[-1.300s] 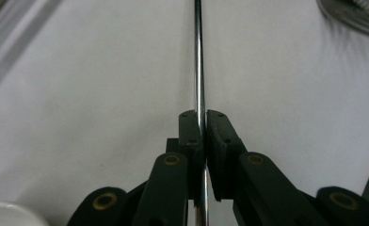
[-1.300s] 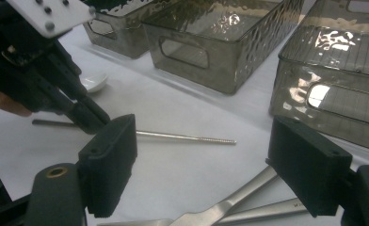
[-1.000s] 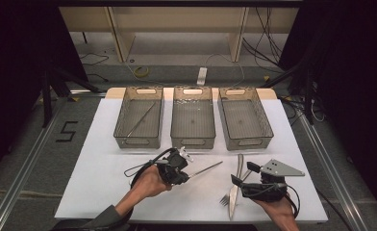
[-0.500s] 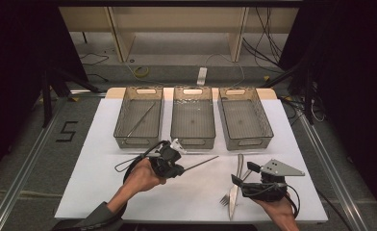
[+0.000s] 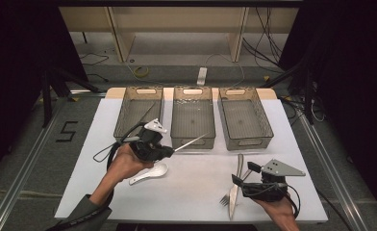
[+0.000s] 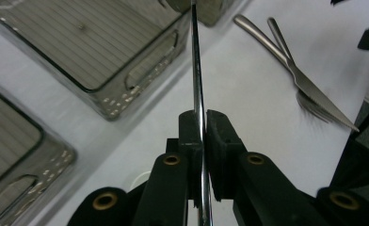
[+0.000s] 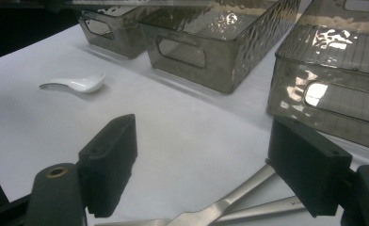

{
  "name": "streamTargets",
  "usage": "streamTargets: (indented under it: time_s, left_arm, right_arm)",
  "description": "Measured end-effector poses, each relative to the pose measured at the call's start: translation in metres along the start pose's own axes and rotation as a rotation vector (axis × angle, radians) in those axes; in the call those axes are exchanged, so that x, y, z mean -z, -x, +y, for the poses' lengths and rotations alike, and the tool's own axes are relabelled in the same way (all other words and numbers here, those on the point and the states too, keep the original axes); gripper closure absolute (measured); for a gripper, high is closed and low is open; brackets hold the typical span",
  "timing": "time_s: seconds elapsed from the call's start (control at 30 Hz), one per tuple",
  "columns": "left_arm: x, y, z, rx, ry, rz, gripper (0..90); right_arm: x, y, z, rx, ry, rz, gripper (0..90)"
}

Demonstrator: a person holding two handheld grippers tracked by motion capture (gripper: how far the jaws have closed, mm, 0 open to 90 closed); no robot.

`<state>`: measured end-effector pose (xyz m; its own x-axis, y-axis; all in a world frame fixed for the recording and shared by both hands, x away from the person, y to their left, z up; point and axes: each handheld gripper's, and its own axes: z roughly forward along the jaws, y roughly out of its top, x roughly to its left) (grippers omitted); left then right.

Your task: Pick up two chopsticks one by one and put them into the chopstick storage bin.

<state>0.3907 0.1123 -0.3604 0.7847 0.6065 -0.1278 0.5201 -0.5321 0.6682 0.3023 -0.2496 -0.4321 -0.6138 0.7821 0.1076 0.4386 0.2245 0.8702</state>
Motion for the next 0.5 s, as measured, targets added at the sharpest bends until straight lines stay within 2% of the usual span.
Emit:
streamTargets:
  time_s: [0.2,0.5]
  left_arm:
    - [0.011,-0.016,0.005,0.021,0.024,0.028,84.7]
    - [0.023,-0.051,0.005,0.092,0.067,0.102,84.7]
  right_arm:
    - [0.000,0.001,0.000,-0.001,-0.001,-0.001,25.3]
    - [-0.001,0.001,-0.001,-0.004,-0.003,0.001,25.3]
